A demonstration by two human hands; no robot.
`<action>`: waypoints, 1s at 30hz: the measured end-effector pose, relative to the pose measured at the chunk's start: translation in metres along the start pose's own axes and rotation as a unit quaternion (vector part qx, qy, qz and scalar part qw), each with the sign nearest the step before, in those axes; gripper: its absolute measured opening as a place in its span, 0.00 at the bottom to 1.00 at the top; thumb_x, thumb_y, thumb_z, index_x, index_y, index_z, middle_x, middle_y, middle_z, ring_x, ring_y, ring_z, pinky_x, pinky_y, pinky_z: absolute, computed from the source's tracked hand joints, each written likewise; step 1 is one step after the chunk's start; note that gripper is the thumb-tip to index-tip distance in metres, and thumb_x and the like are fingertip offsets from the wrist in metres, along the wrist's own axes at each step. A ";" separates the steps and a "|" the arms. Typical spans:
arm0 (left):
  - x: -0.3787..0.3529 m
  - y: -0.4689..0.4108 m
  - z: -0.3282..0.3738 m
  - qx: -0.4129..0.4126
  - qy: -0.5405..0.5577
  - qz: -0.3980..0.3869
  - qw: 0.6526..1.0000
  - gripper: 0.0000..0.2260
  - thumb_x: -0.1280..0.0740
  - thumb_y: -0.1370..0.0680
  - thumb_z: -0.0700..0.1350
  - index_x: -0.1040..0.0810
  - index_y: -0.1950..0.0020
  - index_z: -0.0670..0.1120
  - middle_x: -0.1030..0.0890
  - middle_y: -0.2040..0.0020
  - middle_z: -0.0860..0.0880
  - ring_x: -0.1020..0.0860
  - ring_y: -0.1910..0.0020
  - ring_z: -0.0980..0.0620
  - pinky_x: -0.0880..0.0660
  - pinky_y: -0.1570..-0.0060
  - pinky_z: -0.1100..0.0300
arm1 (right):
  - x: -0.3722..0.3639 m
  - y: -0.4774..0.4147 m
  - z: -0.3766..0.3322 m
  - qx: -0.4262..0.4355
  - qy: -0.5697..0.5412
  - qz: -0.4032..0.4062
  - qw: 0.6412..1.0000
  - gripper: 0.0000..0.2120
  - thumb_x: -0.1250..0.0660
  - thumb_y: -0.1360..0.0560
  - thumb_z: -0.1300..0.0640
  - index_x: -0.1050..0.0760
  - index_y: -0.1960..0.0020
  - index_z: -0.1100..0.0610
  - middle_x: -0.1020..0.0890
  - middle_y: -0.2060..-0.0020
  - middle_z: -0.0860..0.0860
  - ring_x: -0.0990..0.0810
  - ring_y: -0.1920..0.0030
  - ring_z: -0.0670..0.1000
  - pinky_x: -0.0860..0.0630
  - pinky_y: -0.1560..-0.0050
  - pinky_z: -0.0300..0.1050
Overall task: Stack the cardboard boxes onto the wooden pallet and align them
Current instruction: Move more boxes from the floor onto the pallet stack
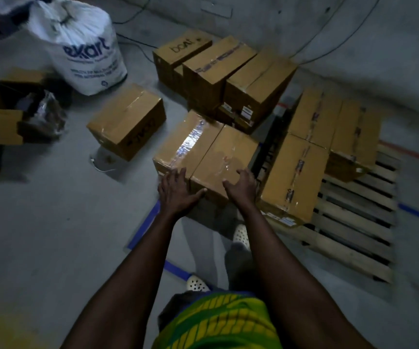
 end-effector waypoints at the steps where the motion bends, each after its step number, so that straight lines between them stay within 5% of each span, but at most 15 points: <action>1: 0.000 -0.006 0.002 -0.004 -0.002 -0.008 1.000 0.46 0.33 0.26 0.70 0.48 0.17 0.51 0.48 0.17 0.45 0.53 0.18 0.41 0.51 0.22 0.39 | -0.001 -0.005 0.002 -0.016 -0.002 0.003 1.000 0.29 0.29 0.23 0.50 0.32 0.26 0.56 0.38 0.22 0.54 0.42 0.22 0.57 0.40 0.26 0.50; 12: -0.007 -0.108 0.034 -0.017 -0.035 -0.072 0.997 0.43 0.34 0.25 0.69 0.47 0.17 0.51 0.47 0.17 0.45 0.50 0.19 0.40 0.50 0.23 0.39 | -0.006 -0.098 0.001 -0.121 -0.043 -0.011 0.992 0.31 0.32 0.21 0.48 0.37 0.23 0.54 0.40 0.21 0.51 0.45 0.21 0.54 0.44 0.24 0.49; 21: -0.060 -0.245 0.033 -0.003 -0.059 -0.166 0.984 0.48 0.41 0.31 0.76 0.47 0.17 0.52 0.43 0.18 0.45 0.44 0.20 0.42 0.46 0.23 0.40 | -0.050 -0.225 0.002 -0.152 -0.079 -0.016 0.985 0.28 0.31 0.22 0.49 0.34 0.25 0.52 0.37 0.23 0.50 0.38 0.24 0.55 0.34 0.29 0.51; 27: -0.184 -0.368 -0.039 0.106 0.060 -0.190 0.974 0.46 0.32 0.30 0.72 0.40 0.19 0.50 0.35 0.21 0.43 0.36 0.23 0.41 0.34 0.27 0.40 | -0.150 -0.348 0.085 -0.172 -0.058 -0.015 0.983 0.27 0.31 0.22 0.48 0.33 0.26 0.52 0.34 0.24 0.49 0.36 0.25 0.54 0.34 0.31 0.48; 30: -0.281 -0.420 -0.089 0.231 0.187 -0.186 0.937 0.38 0.28 0.24 0.60 0.38 0.20 0.47 0.32 0.23 0.43 0.31 0.26 0.42 0.30 0.31 0.46 | -0.220 -0.404 0.159 -0.188 -0.028 -0.021 0.981 0.29 0.31 0.22 0.48 0.35 0.24 0.53 0.36 0.23 0.50 0.38 0.24 0.54 0.36 0.30 0.49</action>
Point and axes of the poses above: each hand's wrist, its own y-axis away from the middle knuckle, its own x-axis out of the back of the hand, z = x × y, the point moved 1 cm from there along -y, towards the middle knuckle
